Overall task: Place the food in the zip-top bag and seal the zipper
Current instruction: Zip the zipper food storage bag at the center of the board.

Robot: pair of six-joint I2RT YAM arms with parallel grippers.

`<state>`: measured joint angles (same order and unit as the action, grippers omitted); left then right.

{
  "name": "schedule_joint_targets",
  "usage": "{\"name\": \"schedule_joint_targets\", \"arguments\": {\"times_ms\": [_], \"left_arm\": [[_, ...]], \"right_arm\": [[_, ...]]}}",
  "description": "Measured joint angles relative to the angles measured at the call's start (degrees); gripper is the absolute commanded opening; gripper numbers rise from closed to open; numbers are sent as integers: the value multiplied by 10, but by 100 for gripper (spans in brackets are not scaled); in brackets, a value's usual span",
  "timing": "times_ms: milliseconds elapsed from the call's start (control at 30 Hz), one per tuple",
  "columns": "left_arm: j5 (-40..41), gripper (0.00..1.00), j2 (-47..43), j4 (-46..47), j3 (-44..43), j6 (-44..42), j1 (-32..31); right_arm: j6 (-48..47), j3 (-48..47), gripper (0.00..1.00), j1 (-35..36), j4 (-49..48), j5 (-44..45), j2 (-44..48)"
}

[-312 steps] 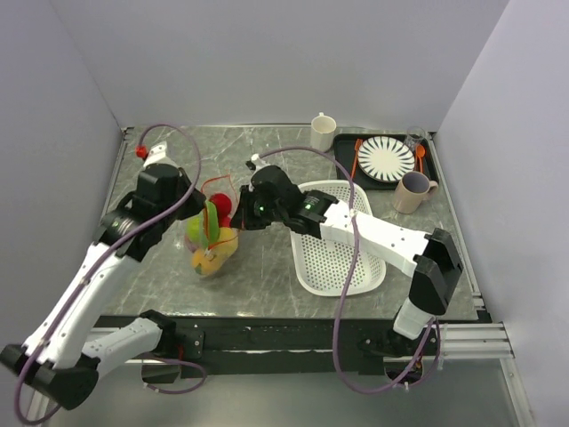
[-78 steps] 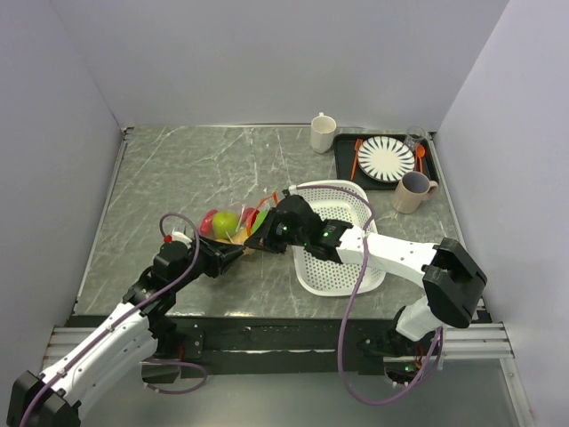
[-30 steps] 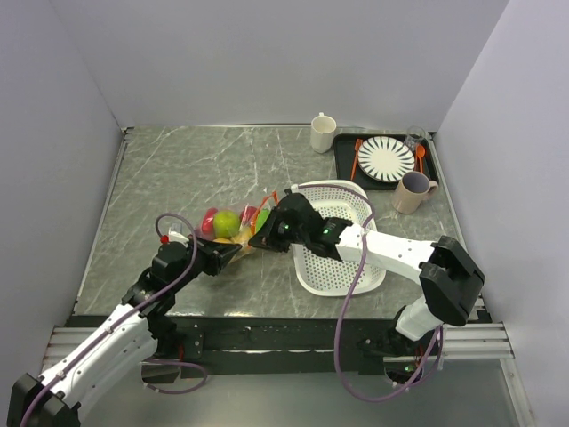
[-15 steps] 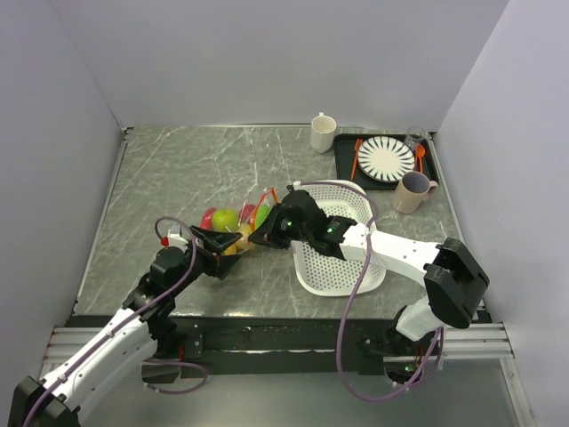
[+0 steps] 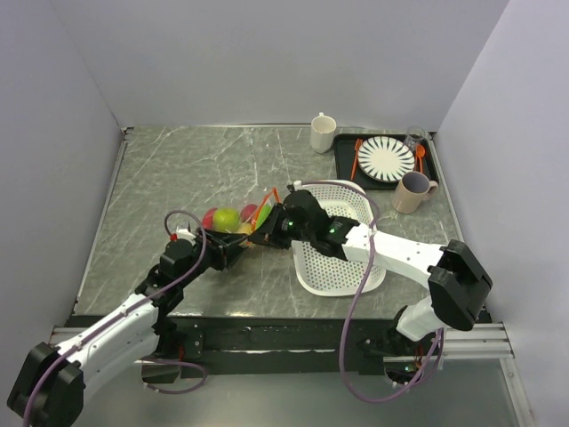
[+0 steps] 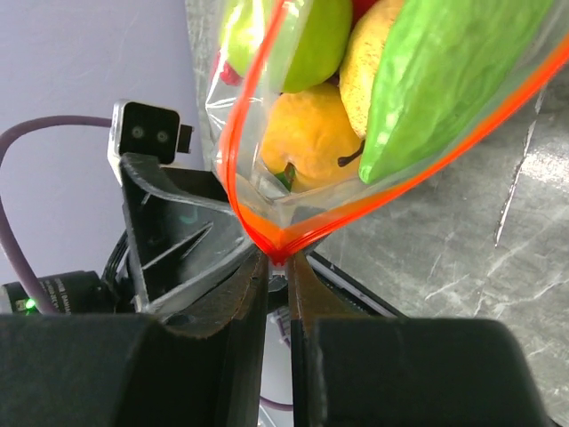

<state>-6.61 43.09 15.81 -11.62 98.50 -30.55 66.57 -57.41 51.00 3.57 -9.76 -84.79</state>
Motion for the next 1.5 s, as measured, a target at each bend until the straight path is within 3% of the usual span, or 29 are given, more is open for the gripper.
{"name": "schedule_joint_targets", "arguments": {"times_ms": [267,400,1500], "left_arm": [[-1,20,30,20,-9,6,0],[-3,1,40,33,-10,10,0],[2,1,-59,-36,8,10,0]], "right_arm": [[-1,5,0,2,-2,-4,7],[-2,5,0,4,1,-3,7],[30,5,0,-9,9,5,9]]}}
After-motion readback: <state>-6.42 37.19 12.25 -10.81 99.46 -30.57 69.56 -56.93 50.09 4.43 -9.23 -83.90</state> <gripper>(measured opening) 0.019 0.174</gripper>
